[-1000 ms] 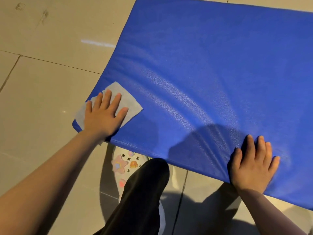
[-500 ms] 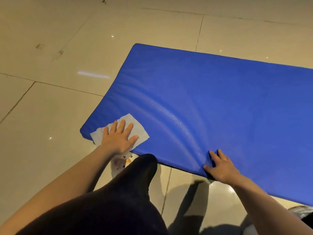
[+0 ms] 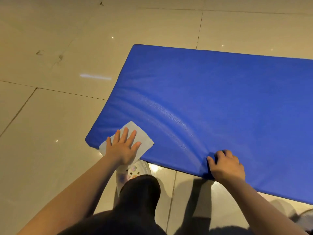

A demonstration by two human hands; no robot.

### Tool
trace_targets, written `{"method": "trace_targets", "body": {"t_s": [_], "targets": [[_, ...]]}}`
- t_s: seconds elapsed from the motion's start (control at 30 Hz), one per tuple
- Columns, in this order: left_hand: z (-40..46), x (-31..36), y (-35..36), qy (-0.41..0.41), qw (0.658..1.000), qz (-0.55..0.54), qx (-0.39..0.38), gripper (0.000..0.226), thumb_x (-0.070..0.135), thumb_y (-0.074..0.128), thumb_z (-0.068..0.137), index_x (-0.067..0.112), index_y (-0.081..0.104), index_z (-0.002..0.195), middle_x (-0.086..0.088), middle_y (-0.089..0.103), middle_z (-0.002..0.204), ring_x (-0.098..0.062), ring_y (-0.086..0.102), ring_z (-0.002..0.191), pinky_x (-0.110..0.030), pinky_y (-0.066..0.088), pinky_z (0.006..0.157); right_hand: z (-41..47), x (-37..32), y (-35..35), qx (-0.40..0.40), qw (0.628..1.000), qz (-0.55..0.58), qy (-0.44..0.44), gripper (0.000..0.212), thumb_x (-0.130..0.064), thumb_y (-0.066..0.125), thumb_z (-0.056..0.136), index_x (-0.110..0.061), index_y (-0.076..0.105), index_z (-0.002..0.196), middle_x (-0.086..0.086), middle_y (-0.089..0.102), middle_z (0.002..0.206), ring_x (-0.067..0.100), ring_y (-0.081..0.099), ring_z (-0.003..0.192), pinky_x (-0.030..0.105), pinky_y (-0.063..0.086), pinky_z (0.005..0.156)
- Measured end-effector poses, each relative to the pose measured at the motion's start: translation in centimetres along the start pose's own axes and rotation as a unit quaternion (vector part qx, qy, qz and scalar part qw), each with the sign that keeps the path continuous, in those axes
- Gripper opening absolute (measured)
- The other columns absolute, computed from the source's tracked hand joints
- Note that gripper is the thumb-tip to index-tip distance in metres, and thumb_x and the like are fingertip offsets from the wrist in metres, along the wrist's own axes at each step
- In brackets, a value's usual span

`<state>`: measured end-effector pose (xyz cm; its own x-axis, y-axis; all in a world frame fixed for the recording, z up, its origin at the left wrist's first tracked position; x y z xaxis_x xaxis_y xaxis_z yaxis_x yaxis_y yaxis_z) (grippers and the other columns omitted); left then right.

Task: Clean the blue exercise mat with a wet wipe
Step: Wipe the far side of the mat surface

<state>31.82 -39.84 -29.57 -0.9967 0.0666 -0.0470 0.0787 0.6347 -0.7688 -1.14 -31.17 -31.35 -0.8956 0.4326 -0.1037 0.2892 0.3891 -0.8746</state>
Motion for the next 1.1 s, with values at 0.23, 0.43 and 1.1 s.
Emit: {"method": "trace_targets", "body": {"t_s": [0.23, 0.43, 1.1], "targets": [[7.9, -2.1, -0.6, -0.090, 0.983, -0.091, 0.130, 0.070, 0.065, -0.001, 0.092, 0.036, -0.013, 0.155, 0.003, -0.018, 0.165, -0.024, -0.015, 0.152, -0.048, -0.011, 0.120, 6.9, -3.9, 0.0, 0.184, 0.976, 0.032, -0.109, 0.041, -0.035, 0.053, 0.096, -0.008, 0.060, 0.127, 0.020, 0.047, 0.141, 0.039, 0.042, 0.132, 0.064, 0.031, 0.101], [13.3, -6.2, -3.2, -0.173, 0.957, -0.164, 0.167, 0.063, 0.055, 0.015, 0.103, 0.033, -0.003, 0.158, 0.001, -0.011, 0.166, -0.022, -0.012, 0.152, -0.050, -0.007, 0.120, 9.5, -5.6, 1.6, 0.199, 0.973, 0.044, -0.109, 0.057, -0.041, 0.034, 0.093, -0.011, 0.048, 0.140, 0.014, 0.038, 0.152, 0.033, 0.028, 0.142, 0.063, 0.017, 0.110], [14.9, 5.5, -1.5, 0.146, 0.935, -0.032, 0.322, 0.064, 0.063, 0.031, 0.096, 0.031, 0.037, 0.151, -0.003, 0.029, 0.161, -0.028, 0.025, 0.148, -0.056, 0.013, 0.116, 9.7, -5.1, 2.4, 0.263, 0.958, 0.019, -0.110, 0.056, -0.036, 0.040, 0.090, -0.005, 0.053, 0.135, 0.020, 0.042, 0.148, 0.039, 0.034, 0.138, 0.062, 0.018, 0.111]]}}
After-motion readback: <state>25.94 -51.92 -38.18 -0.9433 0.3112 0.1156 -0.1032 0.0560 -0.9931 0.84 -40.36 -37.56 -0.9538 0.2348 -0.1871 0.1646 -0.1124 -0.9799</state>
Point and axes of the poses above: each hand's wrist, its own z-axis towards the middle knuckle, its own y-axis out of the palm, x = y × z, the point moved 2 cm from there along z, towards the middle knuckle
